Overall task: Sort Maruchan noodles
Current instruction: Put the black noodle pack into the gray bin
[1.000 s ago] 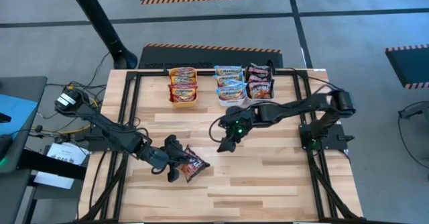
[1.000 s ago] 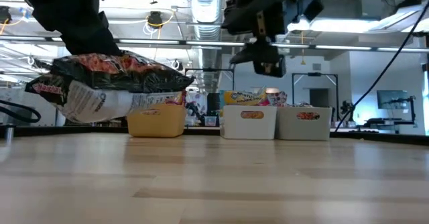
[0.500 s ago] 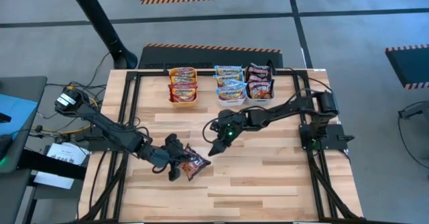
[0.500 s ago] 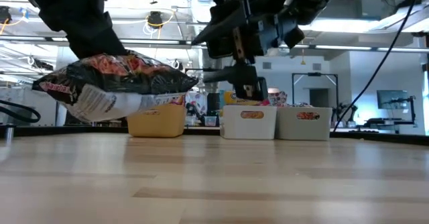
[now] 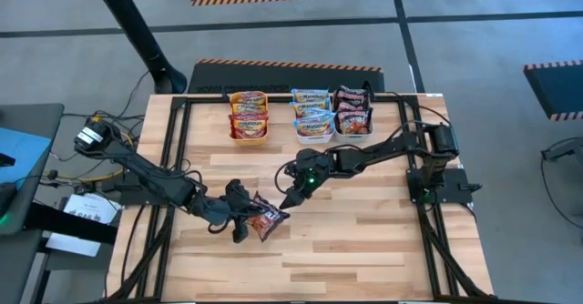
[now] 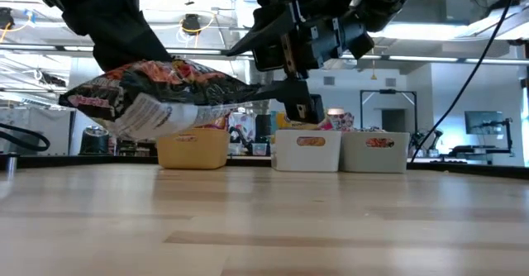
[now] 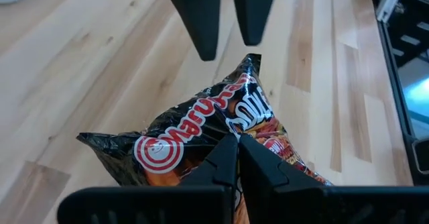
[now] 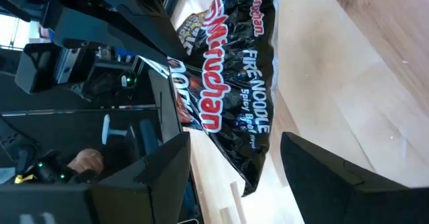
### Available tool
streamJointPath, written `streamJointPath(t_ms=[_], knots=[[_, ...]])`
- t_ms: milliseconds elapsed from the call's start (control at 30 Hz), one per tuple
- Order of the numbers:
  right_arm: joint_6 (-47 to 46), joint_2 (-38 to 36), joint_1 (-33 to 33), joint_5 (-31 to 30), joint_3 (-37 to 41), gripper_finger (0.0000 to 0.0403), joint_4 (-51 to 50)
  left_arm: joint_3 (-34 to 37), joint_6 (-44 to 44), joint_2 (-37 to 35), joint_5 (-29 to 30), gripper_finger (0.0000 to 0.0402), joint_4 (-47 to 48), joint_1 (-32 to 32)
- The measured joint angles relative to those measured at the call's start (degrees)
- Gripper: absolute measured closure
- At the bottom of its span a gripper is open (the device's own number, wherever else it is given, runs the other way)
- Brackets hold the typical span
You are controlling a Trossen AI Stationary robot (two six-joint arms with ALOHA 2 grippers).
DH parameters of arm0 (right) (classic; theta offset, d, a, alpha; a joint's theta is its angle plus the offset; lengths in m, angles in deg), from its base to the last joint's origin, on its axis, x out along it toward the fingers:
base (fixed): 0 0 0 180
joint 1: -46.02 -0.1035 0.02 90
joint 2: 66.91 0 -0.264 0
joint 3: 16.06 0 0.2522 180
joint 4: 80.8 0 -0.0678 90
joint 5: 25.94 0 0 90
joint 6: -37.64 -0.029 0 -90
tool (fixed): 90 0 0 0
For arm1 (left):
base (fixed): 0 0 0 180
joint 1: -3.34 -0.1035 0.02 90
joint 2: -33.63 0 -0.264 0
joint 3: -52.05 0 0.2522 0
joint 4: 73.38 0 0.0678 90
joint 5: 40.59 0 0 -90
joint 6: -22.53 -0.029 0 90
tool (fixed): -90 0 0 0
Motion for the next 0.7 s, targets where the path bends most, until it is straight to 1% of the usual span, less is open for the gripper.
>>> streamJointPath(t_ms=[167, 267, 433, 700], knots=[[0.5, 0.0, -0.3, -0.3, 0.0, 0.0146, 0.2, 0.0, 1.2, 0.0, 2.2, 0.0401, -0.3, -0.2], [1.5, 0.0, -0.3, -1.2, 0.0, 0.0146, 0.2, 0.0, 1.1, 0.0, 2.3, 0.0402, -0.7, -0.7], [1.5, 0.0, -0.3, -1.2, 0.0, 0.0146, 0.2, 0.0, -1.1, 0.0, 2.3, 0.0402, -4.4, -1.3], [0.0, 0.0, -0.7, -1.1, 0.0, 0.0146, 0.6, 0.0, -1.5, 0.0, 2.8, 0.0402, -5.3, -2.9]])
